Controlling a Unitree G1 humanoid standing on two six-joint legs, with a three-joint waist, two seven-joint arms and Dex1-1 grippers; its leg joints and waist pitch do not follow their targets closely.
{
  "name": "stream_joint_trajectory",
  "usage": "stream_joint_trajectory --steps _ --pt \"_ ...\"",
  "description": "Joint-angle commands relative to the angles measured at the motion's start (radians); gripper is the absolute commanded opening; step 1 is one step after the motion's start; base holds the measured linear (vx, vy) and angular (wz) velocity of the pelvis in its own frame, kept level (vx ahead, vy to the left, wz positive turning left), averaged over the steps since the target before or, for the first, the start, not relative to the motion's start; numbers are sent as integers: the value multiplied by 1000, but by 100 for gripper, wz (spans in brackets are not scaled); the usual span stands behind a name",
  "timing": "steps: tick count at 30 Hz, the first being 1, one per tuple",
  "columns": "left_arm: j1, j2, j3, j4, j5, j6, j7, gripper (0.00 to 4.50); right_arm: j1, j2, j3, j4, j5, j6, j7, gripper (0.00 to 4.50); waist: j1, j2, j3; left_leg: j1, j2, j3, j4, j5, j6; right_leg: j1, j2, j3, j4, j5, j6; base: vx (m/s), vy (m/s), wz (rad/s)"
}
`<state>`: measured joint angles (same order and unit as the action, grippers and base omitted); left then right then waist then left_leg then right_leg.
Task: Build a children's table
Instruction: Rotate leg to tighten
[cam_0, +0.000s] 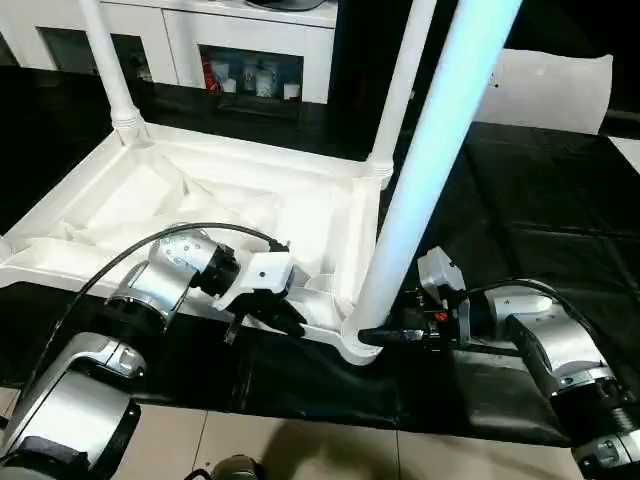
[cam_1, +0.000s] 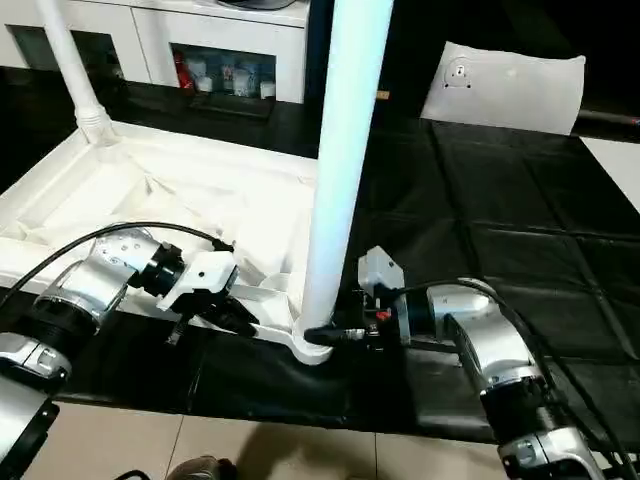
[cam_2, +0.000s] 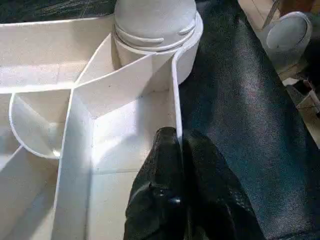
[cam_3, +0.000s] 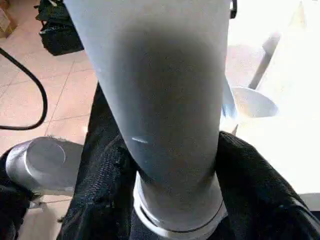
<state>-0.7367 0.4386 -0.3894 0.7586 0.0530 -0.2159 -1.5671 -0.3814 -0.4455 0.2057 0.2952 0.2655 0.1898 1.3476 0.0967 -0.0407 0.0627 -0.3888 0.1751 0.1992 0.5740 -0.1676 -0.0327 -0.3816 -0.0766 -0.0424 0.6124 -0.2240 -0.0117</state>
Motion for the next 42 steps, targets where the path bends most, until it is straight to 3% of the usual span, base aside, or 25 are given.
stream_joint_trajectory --steps 1,5,7,8,12,14,15,16,17,18,20,23,25,27,30,34,37,38,39,42 --pt "-5 -23 -25 -19 2 14 -47 0 -9 -1 9 -4 15 15 16 201 -5 3 -58 35 71 -20 -60 -149 67 31 -78 39 -55 -4 -273 0 0 0" --pt "-5 -47 2 -19 8 91 30 0 35 37 -9 -57 51 73 -46 198 -3 3 -58 35 71 -20 -60 -142 70 31 -78 40 -56 -3 -274 0 0 0" --pt "-13 -63 6 2 31 117 117 0 51 75 -17 -68 27 97 -149 198 -4 4 -55 34 72 -22 -64 -165 59 29 -79 40 -60 -39 -266 0 0 0" --pt "-19 -88 22 12 28 157 186 0 60 110 -19 -72 -8 104 -243 198 -12 4 -50 38 72 -24 -71 -222 24 22 -83 44 -70 -140 -251 0 0 0" --pt "-36 -155 64 28 29 263 352 0 69 212 -46 -68 -67 152 -477 197 -25 6 -41 43 67 -38 -79 -350 -46 16 -91 46 -99 -423 -173 -26 0 -2" --pt "-42 -191 83 33 32 301 435 0 63 264 -61 -56 -87 177 -580 196 -31 5 -40 44 67 -42 -82 -374 -53 13 -90 45 -104 -467 -152 -26 6 -3" --pt "-49 -244 110 39 31 352 554 0 49 339 -83 -32 -111 205 -719 195 -46 11 -36 43 67 -47 -89 -416 -80 5 -86 44 -104 -488 -141 0 0 0" --pt "-51 -262 120 40 32 369 592 0 43 365 -91 -24 -117 213 -765 195 -54 7 -36 48 62 -54 -86 -469 -92 1 -88 38 -112 -543 -126 -53 33 -10" --pt "-55 -282 132 43 33 386 641 0 30 392 -95 -4 -128 211 -813 195 -58 11 -35 49 60 -56 -86 -486 -92 1 -88 37 -115 -563 -115 0 0 0" --pt "-57 -299 140 42 36 403 677 0 19 415 -98 12 -139 212 -857 195 -69 6 -36 46 58 -59 -87 -499 -88 3 -88 34 -117 -569 -104 0 0 0" --pt "-58 -320 148 36 40 422 723 0 -2 446 -103 42 -154 214 -918 195 -74 9 -39 40 57 -59 -90 -471 -69 7 -89 35 -117 -529 -98 -7 25 -7" --pt "-57 -359 157 12 64 464 811 0 -53 519 -135 108 -167 200 -1041 195 -82 10 -42 38 57 -54 -93 -449 -62 4 -84 36 -113 -430 -126 0 0 0" --pt "-45 -358 138 -17 86 466 796 0 -68 545 -157 115 -155 167 -1058 264 -83 11 -44 40 58 -48 -92 -425 -44 3 -82 40 -113 -359 -135 0 0 0" --pt "-34 -347 126 -33 95 470 781 0 -65 550 -168 100 -161 153 -1055 274 -83 10 -46 37 57 -42 -90 -391 -29 6 -80 43 -108 -293 -149 0 0 0" --pt "-13 -304 102 -57 101 448 726 0 -44 511 -173 56 -149 125 -1015 300 -80 11 -49 34 58 -36 -86 -327 6 13 -81 44 -102 -224 -165 0 0 0" --pt "10 -263 92 -80 107 421 669 0 -16 455 -187 14 -125 103 -937 318 -80 11 -53 28 60 -35 -83 -295 21 17 -81 42 -99 -202 -175 0 0 0" --pt "26 -217 90 -80 98 364 595 0 20 361 -180 -51 -98 84 -796 358 -76 9 -59 23 58 -28 -71 -209 57 24 -78 42 -85 -73 -200 0 0 0" --pt "26 -214 89 -79 98 361 591 0 22 355 -179 -54 -97 83 -787 368 -72 7 -64 19 56 -27 -65 -151 81 31 -78 40 -76 10 -214 0 0 0" --pt "34 -182 77 -79 84 294 528 0 38 290 -175 -78 -84 67 -691 381 -68 8 -66 20 55 -25 -59 -99 107 31 -76 40 -67 95 -235 0 0 0" --pt "39 -156 69 -81 69 246 462 0 44 232 -173 -88 -73 63 -608 407 -63 6 -66 17 56 -22 -54 -66 143 33 -75 37 -58 166 -262 0 0 0"
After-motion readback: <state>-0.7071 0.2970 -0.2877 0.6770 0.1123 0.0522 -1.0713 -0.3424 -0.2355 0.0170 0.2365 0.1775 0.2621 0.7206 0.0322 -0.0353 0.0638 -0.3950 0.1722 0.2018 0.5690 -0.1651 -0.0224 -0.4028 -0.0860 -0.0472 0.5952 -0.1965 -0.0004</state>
